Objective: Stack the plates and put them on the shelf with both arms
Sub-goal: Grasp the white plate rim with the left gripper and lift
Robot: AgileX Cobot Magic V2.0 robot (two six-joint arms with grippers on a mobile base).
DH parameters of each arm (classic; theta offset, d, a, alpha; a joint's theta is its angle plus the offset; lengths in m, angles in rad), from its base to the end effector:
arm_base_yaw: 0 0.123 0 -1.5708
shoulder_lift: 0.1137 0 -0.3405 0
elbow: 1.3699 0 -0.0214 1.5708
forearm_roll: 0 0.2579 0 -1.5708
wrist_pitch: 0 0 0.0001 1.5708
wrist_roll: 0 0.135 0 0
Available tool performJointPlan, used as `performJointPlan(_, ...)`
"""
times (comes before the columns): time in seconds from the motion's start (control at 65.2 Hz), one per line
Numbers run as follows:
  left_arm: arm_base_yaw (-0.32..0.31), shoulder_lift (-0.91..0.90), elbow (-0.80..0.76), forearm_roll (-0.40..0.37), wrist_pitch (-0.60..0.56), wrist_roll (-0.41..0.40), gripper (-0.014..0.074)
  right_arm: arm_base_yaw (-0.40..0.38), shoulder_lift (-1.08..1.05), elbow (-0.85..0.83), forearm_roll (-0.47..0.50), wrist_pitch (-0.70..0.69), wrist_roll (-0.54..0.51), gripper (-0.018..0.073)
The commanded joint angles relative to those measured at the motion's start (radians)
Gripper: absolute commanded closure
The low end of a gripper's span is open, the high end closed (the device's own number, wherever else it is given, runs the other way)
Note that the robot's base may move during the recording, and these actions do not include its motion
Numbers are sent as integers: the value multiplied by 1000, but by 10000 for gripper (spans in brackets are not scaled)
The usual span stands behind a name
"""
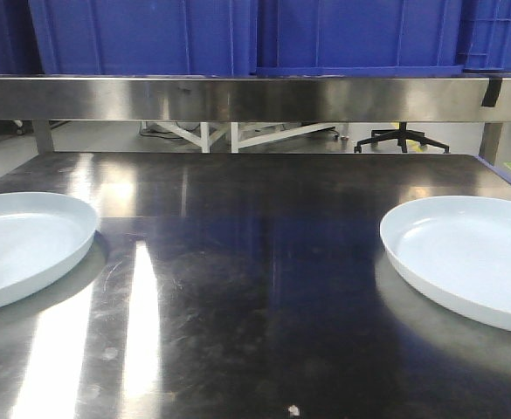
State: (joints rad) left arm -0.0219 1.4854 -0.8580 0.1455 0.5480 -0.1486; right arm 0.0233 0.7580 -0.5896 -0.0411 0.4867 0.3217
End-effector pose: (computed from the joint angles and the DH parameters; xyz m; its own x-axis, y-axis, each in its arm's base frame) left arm 0.3049 0.0035 0.2301 -0.8828 -0.0048 -0.4697 -0.0349 0.9979 0.0554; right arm 0.1534 0.0010 0.3114 -0.5177 0.2695 -0.8120 0.1445 0.9630 0.2275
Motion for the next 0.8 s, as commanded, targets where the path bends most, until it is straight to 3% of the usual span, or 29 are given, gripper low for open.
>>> performJointPlan(0.0, 0, -30, -31, -9, -47, -14, 153, -2, 0, -39, -9, -69, -10, -20)
performJointPlan(0.783, 0, 38, -31, -26, -63, -14, 153, -2, 0, -39, -9, -69, -10, -20)
